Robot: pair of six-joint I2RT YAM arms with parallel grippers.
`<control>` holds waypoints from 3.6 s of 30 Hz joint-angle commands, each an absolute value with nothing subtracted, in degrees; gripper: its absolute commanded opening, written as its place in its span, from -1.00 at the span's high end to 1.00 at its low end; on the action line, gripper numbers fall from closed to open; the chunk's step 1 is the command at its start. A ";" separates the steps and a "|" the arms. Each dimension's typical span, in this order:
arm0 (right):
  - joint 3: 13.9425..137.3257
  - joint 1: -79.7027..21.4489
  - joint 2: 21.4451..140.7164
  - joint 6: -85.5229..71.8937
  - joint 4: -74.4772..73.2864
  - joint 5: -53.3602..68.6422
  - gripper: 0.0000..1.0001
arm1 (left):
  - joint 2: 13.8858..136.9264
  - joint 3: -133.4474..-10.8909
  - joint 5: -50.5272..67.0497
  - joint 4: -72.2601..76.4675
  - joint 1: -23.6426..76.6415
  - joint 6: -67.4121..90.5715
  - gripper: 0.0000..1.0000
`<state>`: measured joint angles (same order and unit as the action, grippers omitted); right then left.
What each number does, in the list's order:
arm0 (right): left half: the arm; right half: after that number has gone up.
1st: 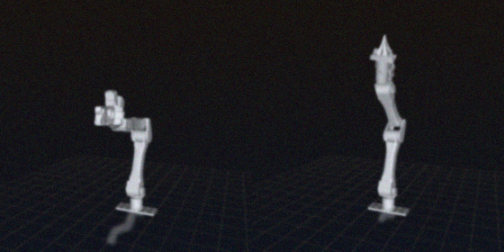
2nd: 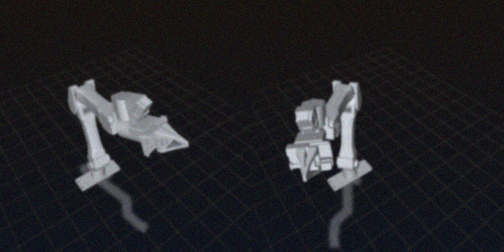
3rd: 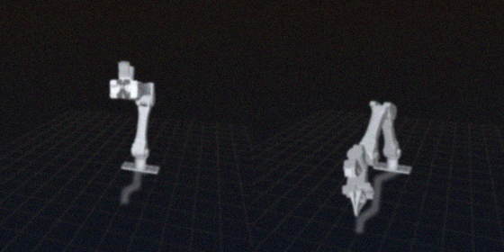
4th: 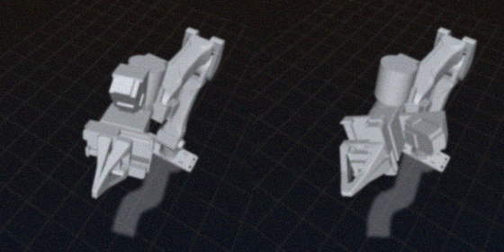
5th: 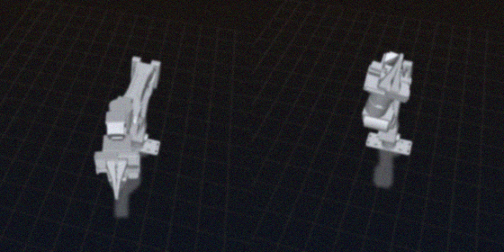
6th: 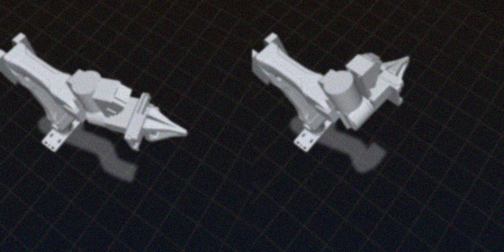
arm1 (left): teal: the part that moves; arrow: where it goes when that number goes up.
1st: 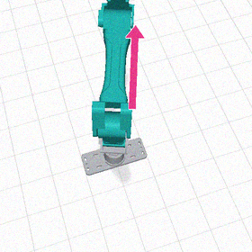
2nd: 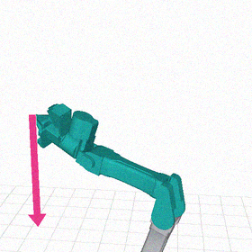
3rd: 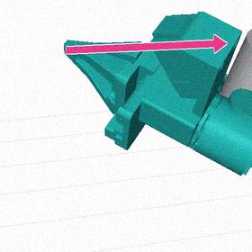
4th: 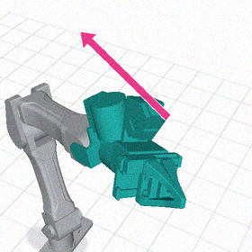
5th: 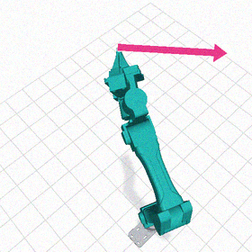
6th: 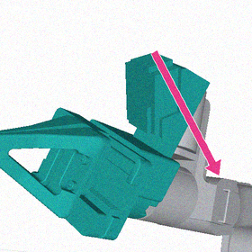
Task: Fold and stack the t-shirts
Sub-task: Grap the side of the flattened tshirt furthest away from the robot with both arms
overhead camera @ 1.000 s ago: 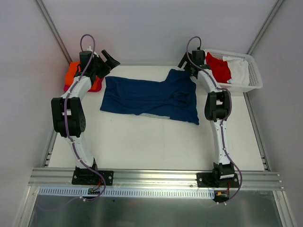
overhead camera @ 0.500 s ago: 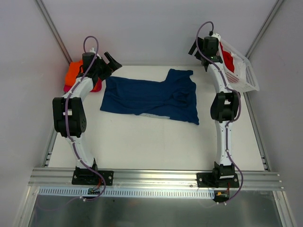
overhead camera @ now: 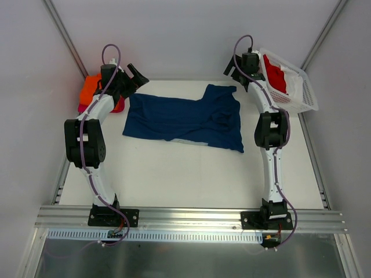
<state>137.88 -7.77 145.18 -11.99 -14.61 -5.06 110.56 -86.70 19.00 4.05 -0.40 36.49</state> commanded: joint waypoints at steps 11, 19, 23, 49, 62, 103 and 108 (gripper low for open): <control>132.80 -8.00 145.55 -19.42 -25.93 -13.53 -0.99 | 111.80 -87.54 19.07 5.27 -0.26 35.60 -0.98; 132.54 -7.91 145.72 -18.11 -24.61 -13.97 -0.99 | 111.27 -86.92 17.67 4.66 -0.35 34.37 -0.98; 134.73 -7.56 147.21 -17.32 -23.64 -12.83 -0.99 | 111.62 -86.31 16.61 4.13 -0.26 33.66 -0.98; 136.23 -4.04 145.29 -13.46 -18.19 -11.86 -0.99 | 113.12 -87.45 16.87 4.22 -0.26 32.25 -0.98; 137.79 -2.81 146.24 -11.42 -16.34 -10.90 -0.99 | 113.55 -87.45 19.60 6.33 -0.26 32.78 -0.98; 139.93 -0.26 150.38 -9.05 -12.93 -16.95 -0.96 | 114.70 -86.13 19.51 6.33 -0.26 32.52 -0.98; 138.78 -0.26 150.38 -12.47 -6.52 -15.92 -0.97 | 114.70 -86.31 19.51 6.59 -0.35 32.26 -0.98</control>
<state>136.92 -8.38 152.22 -11.53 -14.17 -1.02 114.34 -85.86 18.02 4.25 -0.40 33.45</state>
